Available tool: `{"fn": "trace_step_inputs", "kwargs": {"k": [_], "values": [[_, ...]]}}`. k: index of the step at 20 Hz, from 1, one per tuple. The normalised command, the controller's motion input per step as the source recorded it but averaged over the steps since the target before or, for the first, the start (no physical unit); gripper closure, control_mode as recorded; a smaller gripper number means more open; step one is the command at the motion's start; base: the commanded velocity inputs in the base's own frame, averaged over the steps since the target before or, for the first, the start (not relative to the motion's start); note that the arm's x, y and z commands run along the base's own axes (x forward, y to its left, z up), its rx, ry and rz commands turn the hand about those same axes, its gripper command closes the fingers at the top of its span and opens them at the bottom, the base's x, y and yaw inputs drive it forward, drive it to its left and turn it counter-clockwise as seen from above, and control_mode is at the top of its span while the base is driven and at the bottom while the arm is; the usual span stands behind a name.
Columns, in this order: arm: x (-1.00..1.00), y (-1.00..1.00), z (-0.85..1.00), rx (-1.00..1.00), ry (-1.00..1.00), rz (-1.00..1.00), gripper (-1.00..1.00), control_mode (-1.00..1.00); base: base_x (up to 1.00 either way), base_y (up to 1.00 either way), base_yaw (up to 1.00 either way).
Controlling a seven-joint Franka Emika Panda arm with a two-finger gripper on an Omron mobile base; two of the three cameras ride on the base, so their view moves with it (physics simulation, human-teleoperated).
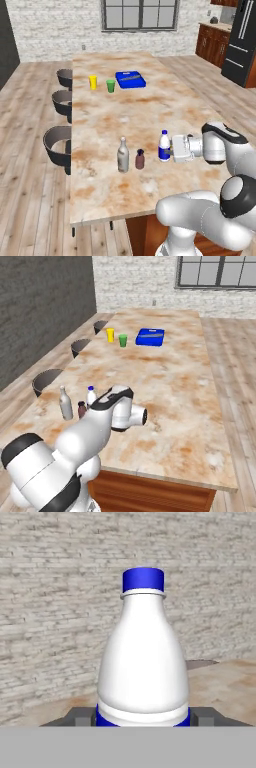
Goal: Place the drinks on the dining counter in a tight cluster.
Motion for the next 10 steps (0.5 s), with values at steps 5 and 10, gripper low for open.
{"fn": "trace_step_inputs", "kwargs": {"k": [5,10], "values": [[0.06,0.00,-0.17,-0.08,0.14,0.00,1.00,-1.00,0.00,0.00,0.00],[0.10,0.00,-0.33,-0.06,0.07,0.00,1.00,-1.00,0.00,0.00,0.00]]}}
